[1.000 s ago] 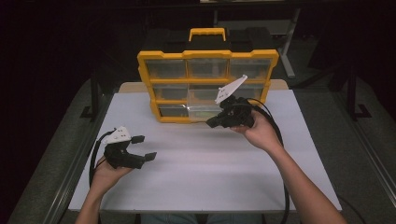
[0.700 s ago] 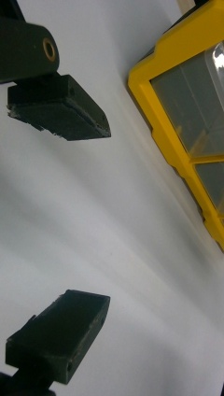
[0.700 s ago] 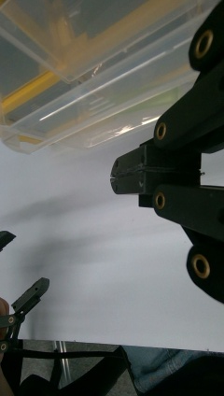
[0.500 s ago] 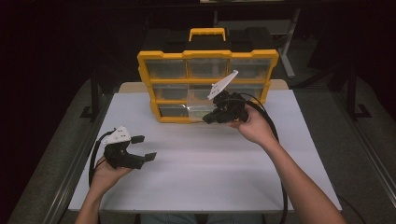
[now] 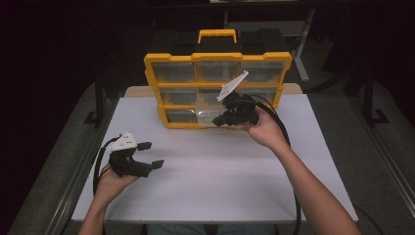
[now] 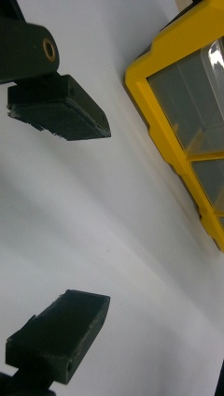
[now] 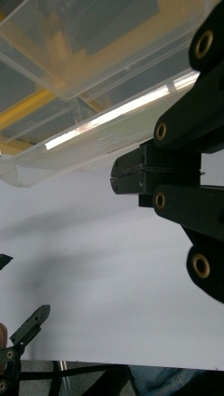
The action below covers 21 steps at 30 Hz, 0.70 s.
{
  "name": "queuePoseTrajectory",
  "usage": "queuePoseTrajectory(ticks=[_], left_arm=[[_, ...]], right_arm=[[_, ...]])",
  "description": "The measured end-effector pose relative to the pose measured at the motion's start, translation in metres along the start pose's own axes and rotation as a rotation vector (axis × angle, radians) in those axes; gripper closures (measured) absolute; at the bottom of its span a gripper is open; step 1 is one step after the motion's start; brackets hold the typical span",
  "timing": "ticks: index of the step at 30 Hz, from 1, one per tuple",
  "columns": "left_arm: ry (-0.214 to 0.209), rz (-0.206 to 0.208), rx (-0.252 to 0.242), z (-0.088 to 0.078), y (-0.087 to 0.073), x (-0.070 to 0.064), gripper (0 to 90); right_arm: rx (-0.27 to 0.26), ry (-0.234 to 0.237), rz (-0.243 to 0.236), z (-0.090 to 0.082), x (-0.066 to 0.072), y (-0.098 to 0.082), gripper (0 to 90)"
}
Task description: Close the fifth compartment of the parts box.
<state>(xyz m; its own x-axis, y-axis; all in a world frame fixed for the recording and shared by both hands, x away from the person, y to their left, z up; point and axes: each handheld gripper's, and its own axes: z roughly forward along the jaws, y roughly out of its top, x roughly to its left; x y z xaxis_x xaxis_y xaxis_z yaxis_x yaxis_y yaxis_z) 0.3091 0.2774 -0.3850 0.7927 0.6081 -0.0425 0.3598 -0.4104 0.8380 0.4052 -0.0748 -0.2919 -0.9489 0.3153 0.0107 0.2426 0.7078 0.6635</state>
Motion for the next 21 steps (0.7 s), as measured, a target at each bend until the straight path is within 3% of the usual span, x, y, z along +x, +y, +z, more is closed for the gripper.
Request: queuePoseTrajectory(ticks=[7,8,9,12,14,15,21], left_arm=[[-0.001,-0.009,-0.001,0.0,0.0,0.0,15.9],[-0.002,-0.01,-0.002,0.0,0.0,0.0,15.9],[-0.002,-0.014,-0.003,-0.001,0.0,-0.001,15.9],[0.001,-0.012,-0.007,-0.002,0.0,0.001,15.9],[0.001,-0.016,-0.009,-0.003,0.0,0.001,15.9],[0.001,-0.016,-0.01,-0.003,0.0,0.001,15.9],[0.002,-0.021,-0.018,-0.003,0.0,0.0,16.1]], right_arm=[[-0.012,-0.006,0.0,-0.002,-0.003,0.002,88.7],[-0.027,-0.011,-0.023,-0.001,-0.005,0.003,88.7],[-0.013,-0.006,0.003,-0.001,-0.004,0.003,88.8],[-0.028,-0.012,-0.023,0.001,-0.008,0.005,88.8],[-0.025,-0.014,-0.016,0.002,-0.008,0.005,88.7],[-0.011,-0.009,0.01,0.001,-0.007,0.005,88.8],[-0.016,-0.012,0.009,0.002,-0.012,0.006,88.8]])
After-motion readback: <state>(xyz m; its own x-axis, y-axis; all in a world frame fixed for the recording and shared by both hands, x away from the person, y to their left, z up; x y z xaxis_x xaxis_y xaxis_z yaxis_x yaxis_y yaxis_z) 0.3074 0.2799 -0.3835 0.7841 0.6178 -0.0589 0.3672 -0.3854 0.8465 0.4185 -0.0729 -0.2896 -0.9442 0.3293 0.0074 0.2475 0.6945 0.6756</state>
